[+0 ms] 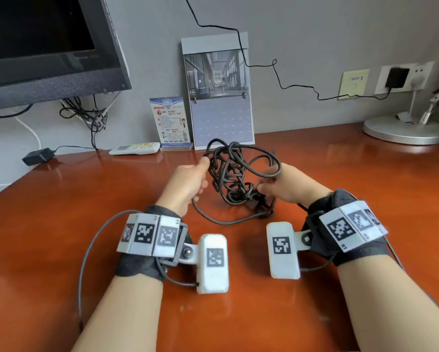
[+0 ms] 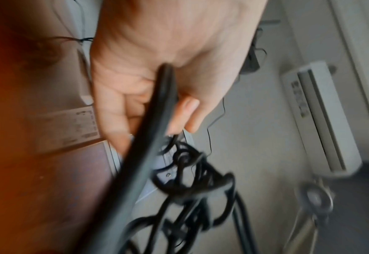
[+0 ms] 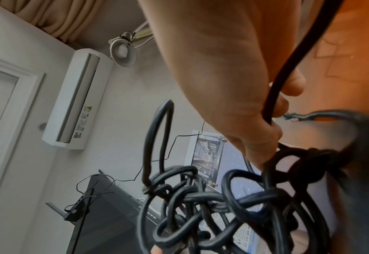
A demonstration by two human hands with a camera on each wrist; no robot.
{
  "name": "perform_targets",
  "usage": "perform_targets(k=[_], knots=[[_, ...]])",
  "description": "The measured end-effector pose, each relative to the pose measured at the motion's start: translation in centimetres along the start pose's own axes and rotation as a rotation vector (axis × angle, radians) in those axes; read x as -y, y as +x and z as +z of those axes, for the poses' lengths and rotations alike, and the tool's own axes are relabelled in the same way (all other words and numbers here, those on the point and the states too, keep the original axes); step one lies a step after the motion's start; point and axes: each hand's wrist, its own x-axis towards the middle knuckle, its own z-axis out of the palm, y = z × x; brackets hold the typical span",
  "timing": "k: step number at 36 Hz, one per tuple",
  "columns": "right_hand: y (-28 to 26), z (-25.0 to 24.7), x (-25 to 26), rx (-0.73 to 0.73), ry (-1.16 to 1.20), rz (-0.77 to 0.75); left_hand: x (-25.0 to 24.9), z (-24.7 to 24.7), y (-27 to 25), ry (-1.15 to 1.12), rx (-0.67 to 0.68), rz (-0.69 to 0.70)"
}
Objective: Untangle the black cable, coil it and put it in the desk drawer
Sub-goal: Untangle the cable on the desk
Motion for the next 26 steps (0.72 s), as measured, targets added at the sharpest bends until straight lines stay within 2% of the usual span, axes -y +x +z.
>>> perform_targets(k=[3,5,6,8,13,16,18,21,23,26], knots=[[0.1,0.0,-0.3,-0.030,-0.032,0.000,-0.3,-1.5,0.2,-0.218,0.142,-0.131],[0.3,0.0,-0.7,-0.063,-0.047,0.020,-0.5,-2.4,0.3,-0.285,0.209,-0.160],[0.4,0.0,-1.0,-0.083,-0.049,0.041,-0.5,-2.8,0.4,-0.270,0.199,-0.148],[0.7,-0.1,-1.6,-0.130,-0.046,0.100,-0.2,-3.3,0.6,-0.132,0.102,-0.051],[1.1,-0.3,-2.6,-0.238,-0.073,0.196,0.5,-3.2,0.4,0.251,-0.240,0.357],[1.3,-0.5,-3.1,-0.318,-0.042,0.181,0.0,-2.7,0.0,0.336,-0.351,0.479],[1.3,-1.0,-2.8,-0.471,0.096,0.105,-0.2,-2.6,-0.1,0.352,-0.380,0.518],[0.7,-2.4,-0.6,-0.672,0.478,-0.020,-0.2,-2.4,-0.2,0.387,-0.368,0.544],[0.1,-3.0,1.2,-0.667,0.654,-0.090,-0.2,-2.1,-0.1,0.382,-0.335,0.552],[-0.7,-2.9,3.4,-0.490,0.668,-0.144,-0.5,-1.2,-0.1,0.329,-0.259,0.555]])
